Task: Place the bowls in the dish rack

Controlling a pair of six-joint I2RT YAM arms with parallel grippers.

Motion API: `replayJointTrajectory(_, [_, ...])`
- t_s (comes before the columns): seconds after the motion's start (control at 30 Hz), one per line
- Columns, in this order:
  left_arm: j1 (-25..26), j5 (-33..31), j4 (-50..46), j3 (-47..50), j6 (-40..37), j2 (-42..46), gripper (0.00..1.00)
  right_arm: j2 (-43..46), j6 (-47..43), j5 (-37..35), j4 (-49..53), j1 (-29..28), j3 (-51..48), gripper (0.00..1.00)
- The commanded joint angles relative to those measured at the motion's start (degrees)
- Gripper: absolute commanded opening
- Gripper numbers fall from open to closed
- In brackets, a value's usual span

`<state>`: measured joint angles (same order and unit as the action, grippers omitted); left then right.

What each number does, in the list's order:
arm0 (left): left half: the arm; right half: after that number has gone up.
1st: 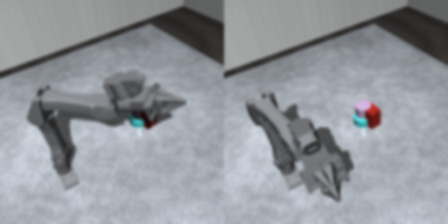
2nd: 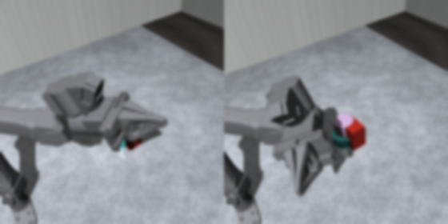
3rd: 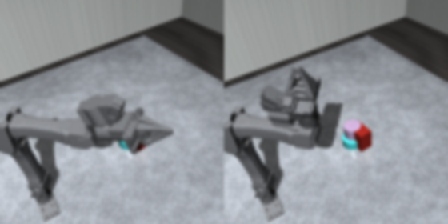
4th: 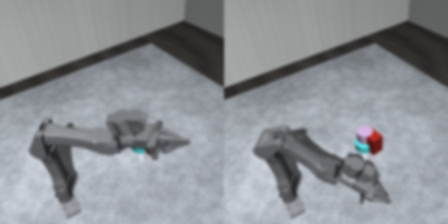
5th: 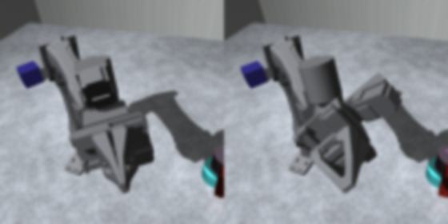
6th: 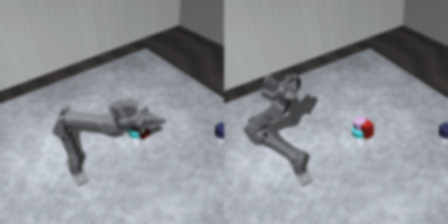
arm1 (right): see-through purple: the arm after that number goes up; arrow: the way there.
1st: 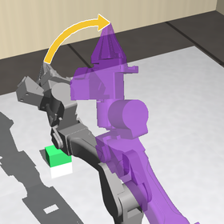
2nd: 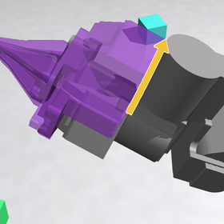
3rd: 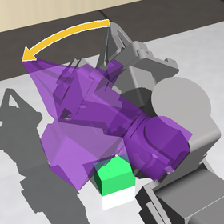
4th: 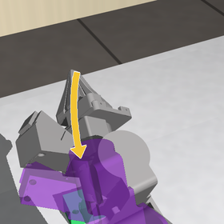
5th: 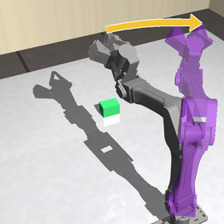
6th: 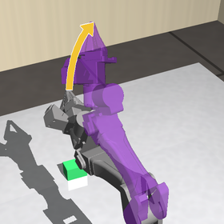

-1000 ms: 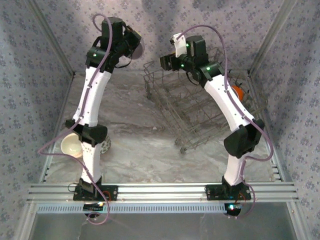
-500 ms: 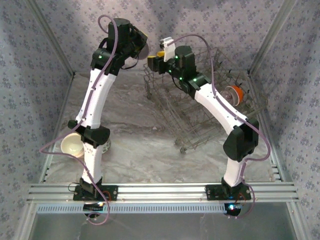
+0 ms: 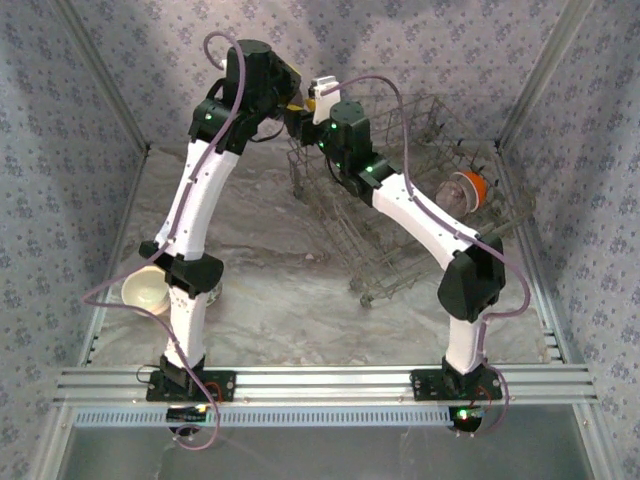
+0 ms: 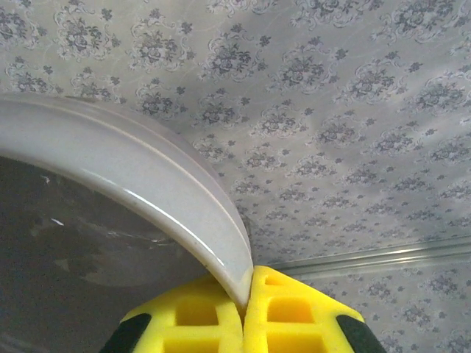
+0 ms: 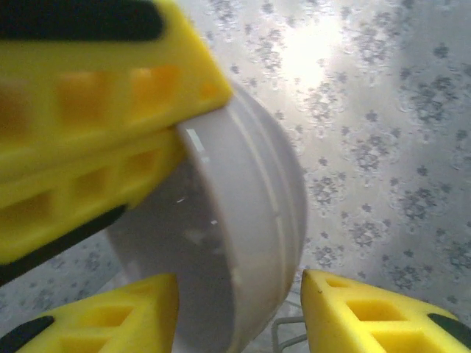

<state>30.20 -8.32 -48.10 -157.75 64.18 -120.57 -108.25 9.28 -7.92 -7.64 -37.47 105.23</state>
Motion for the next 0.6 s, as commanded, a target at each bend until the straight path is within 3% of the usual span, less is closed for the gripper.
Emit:
replayJointTrajectory(0.0, [0.88,-1.68,3.76,-2.25,-0.21,1.85,0.0,-2.34,1.49,-8.66,-1.93,-0.92,3.73,0.47])
replayJointTrajectory(0.2, [1.47,-1.63,3.57,-1.96,0.39,2.06,0.0,-3.97,3.11,-12.15,-5.26,-1.02,3.83,0.41])
replayJointTrajectory(0.43, [1.67,-2.49,2.85,-1.78,0.72,2.07,0.0,-4.69,3.11,-14.88,-6.09,-1.46,4.87,0.24])
replayJointTrajectory(0.57, [1.82,-3.47,2.64,-1.51,0.9,2.02,0.0,-5.12,3.41,-16.4,-4.77,-1.56,6.08,0.18])
